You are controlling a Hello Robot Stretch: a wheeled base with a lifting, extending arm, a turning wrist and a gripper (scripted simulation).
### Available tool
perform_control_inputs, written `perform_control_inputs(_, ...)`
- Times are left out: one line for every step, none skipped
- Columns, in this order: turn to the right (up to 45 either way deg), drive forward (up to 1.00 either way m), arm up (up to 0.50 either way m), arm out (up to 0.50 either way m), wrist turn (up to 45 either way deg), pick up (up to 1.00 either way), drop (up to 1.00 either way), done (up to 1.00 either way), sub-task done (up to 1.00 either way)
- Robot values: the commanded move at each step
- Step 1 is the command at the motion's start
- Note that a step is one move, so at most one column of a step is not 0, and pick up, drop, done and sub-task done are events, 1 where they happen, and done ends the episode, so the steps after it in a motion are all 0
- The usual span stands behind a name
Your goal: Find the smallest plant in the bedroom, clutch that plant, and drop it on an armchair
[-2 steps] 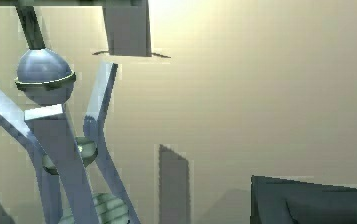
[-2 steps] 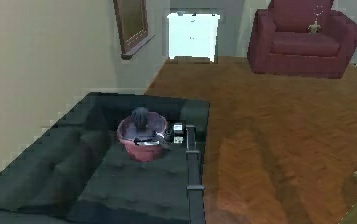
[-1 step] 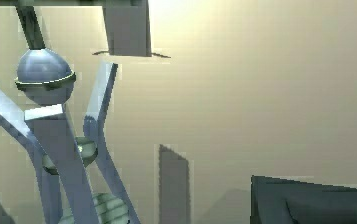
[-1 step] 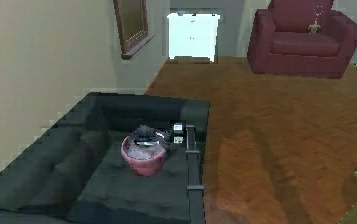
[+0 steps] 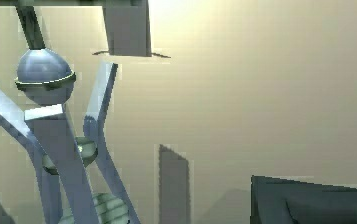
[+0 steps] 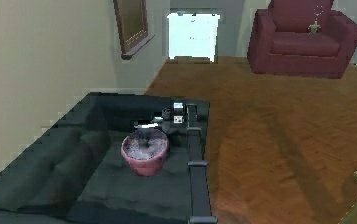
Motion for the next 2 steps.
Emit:
perform_control_inputs(0.0, 0.00, 0.00, -0.08, 0.0, 0.00, 0.00, 0.00, 0.00)
perform_control_inputs(0.0, 0.00, 0.00, 0.00, 0.0, 0.00, 0.00, 1.00, 0.00)
